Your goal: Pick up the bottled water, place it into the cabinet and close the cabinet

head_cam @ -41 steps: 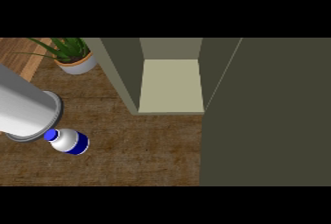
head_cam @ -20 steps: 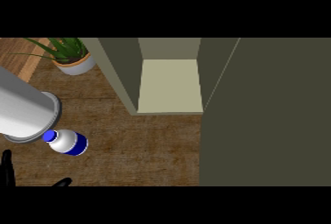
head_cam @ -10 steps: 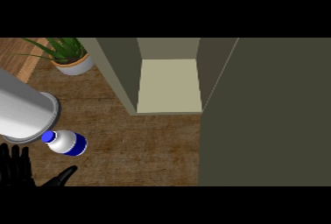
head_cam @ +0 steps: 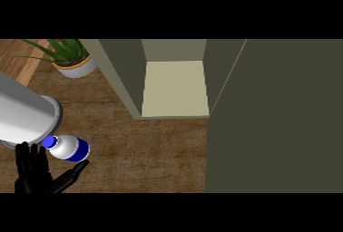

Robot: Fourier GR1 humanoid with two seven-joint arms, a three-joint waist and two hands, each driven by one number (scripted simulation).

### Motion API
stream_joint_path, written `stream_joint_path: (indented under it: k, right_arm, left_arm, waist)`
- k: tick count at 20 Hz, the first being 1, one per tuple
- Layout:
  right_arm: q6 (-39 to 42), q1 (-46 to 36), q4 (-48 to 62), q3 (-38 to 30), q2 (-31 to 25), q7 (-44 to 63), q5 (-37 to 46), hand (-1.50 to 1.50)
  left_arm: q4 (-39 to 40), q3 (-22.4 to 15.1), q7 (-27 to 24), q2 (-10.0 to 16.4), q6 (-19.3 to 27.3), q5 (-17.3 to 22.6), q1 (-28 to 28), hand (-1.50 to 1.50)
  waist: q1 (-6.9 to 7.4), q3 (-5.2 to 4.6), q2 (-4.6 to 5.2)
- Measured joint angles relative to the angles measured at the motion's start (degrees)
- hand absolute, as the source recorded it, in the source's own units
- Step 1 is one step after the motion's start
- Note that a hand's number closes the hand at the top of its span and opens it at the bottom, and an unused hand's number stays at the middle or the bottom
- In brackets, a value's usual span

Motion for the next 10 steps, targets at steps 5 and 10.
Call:
stream_joint_path:
  k: [5, 10]
  right_arm:
    - [0.9, 1.9, 0.1, -1.1, -0.2, -1.6, 0.0, -1.50]
    - [2.3, 4.7, 0.0, -1.9, -0.3, -4.1, -0.1, -1.50]
  left_arm:
    - [9.0, 2.6, -5.0, 0.5, -3.1, 1.2, -3.0, -1.50]
    - [18.0, 5.5, -9.4, 1.2, -3.8, 1.8, -8.0, -1.50]
  waist:
    - [0.15, 0.02, 0.01]
    - [-0.07, 0.01, 0.04]
